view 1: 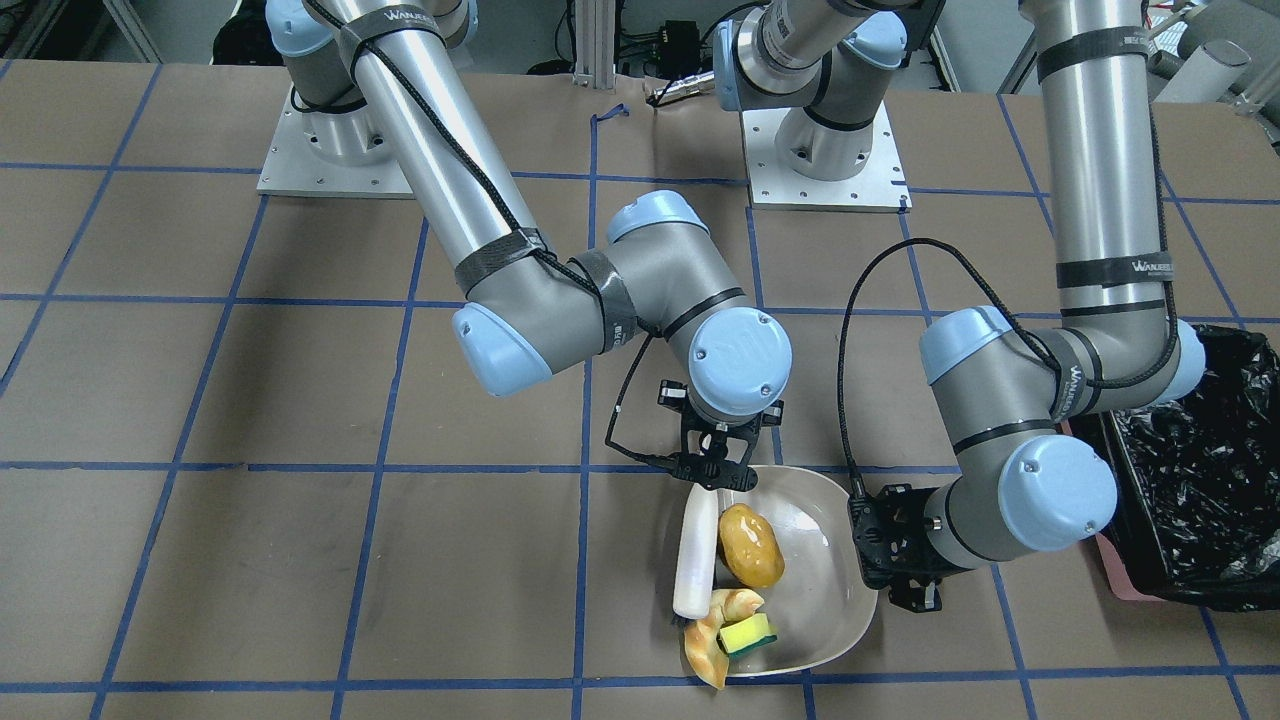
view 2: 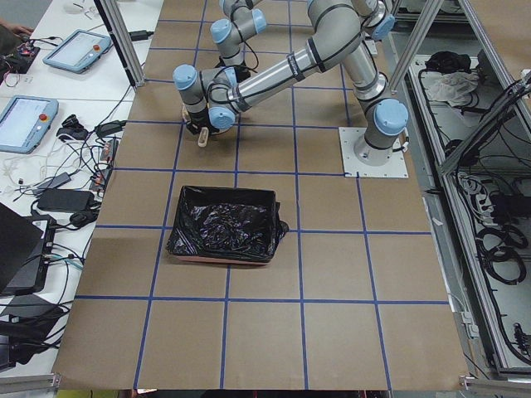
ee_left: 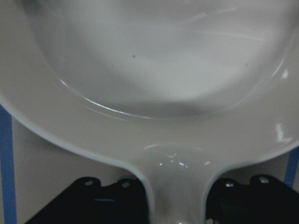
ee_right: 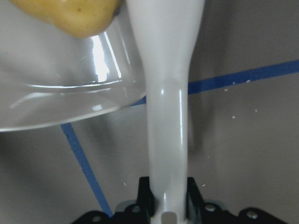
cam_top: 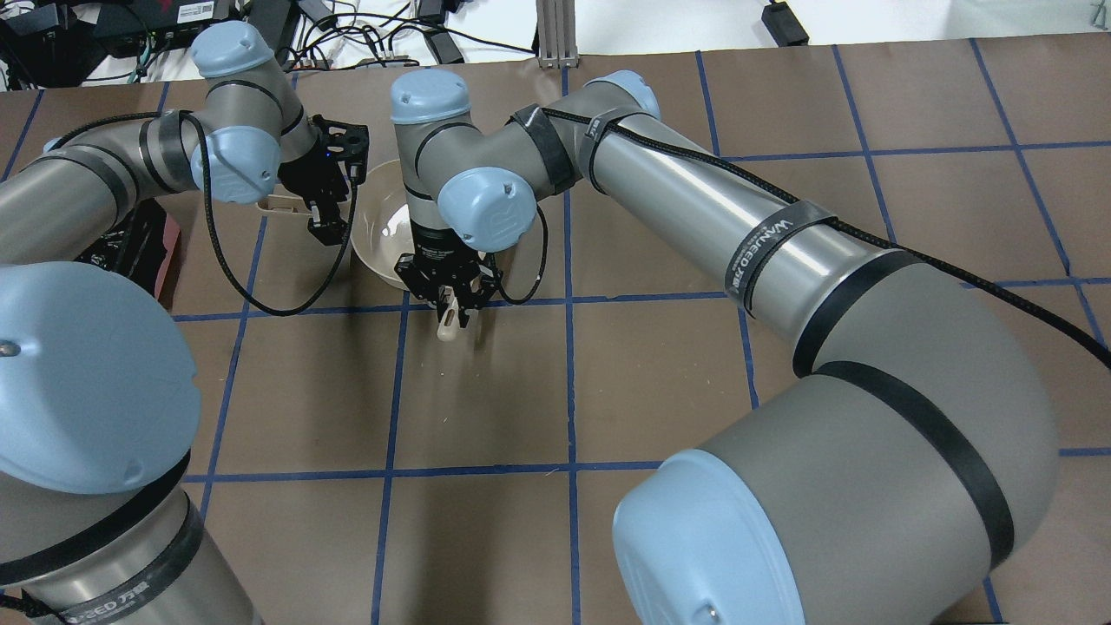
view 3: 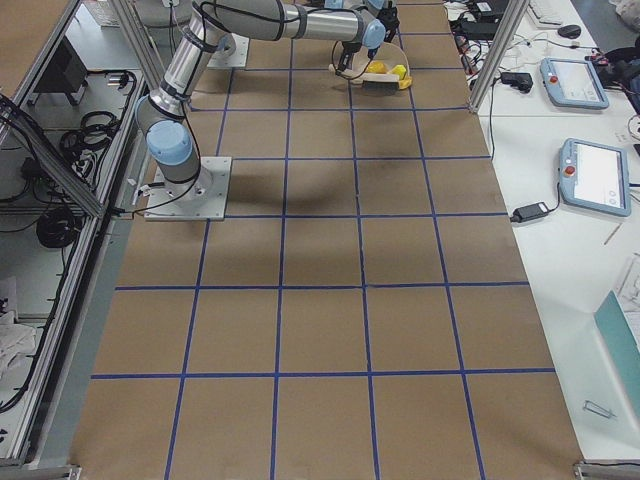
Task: Sweep and dump trash into bin
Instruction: 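Push the items into the dustpan with the brush while the left gripper holds it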
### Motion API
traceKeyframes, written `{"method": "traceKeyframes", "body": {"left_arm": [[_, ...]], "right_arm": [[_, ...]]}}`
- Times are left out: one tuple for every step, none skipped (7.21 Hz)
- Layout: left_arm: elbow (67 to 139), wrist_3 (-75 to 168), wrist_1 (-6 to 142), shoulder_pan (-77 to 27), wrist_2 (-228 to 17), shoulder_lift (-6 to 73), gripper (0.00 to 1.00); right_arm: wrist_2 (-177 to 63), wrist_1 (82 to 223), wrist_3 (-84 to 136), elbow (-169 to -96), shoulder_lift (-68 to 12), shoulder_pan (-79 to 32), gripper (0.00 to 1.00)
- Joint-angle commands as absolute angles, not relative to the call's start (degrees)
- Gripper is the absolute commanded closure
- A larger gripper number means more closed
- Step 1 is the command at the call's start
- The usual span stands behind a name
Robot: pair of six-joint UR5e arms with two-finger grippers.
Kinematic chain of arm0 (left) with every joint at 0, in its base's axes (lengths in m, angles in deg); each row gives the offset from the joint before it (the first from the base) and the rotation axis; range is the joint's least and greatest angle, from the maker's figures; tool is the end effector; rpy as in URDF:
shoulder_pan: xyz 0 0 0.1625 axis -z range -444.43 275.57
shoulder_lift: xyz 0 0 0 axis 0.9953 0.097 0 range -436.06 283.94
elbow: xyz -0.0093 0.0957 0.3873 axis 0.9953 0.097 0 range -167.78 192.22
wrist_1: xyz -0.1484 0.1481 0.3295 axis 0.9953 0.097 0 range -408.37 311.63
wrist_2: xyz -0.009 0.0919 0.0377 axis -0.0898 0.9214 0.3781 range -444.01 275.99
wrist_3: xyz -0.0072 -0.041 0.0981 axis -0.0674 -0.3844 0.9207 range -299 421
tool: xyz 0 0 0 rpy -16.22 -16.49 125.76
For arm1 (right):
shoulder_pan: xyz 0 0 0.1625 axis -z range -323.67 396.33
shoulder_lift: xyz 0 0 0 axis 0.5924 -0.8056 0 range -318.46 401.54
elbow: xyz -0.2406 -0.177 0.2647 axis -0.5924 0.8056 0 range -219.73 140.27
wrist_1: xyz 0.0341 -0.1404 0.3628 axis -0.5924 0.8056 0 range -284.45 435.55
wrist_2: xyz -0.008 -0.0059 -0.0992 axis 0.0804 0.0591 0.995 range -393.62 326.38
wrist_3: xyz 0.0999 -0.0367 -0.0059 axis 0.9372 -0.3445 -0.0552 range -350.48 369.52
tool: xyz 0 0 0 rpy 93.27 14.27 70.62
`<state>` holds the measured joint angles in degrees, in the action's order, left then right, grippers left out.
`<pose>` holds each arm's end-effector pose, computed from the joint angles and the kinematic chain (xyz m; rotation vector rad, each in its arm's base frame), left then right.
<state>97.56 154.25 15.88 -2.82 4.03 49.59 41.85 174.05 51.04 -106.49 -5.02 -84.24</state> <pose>-0.0427 -0.6499 0.1826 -2.0553 -2.2517 -0.0478 0.4916 -0.5175 0.2043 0.3274 3.0019 0.4764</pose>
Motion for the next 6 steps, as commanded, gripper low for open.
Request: {"method": "traceKeyframes", "body": {"left_arm": [[97.6,154.3,15.9,-2.8,4.0,49.5,1.00],[97.7,154.3,15.9,-3.0,3.9,49.5,1.00],[97.7,154.3,15.9,-2.8,3.9,49.5,1.00],[97.7,154.3,15.9,-3.0,3.8,49.6,1.00],[97.7,154.4,15.9,-3.1,3.7,49.6,1.00],[97.7,154.6,15.9,-3.1,3.6,49.6,1.00]], "right_arm": [[38.5,176.6,53.4,-105.9,-4.3,-85.7,0.99],[37.4,176.7,54.7,-104.9,-4.2,-86.4,0.99],[35.8,176.8,55.5,-103.4,-4.0,-86.7,0.99],[34.7,177.0,56.3,-103.0,-3.8,-87.2,0.99],[33.7,177.6,57.4,-102.7,-3.7,-87.7,0.99],[33.6,178.3,57.8,-102.7,-3.3,-88.2,0.99]]}}
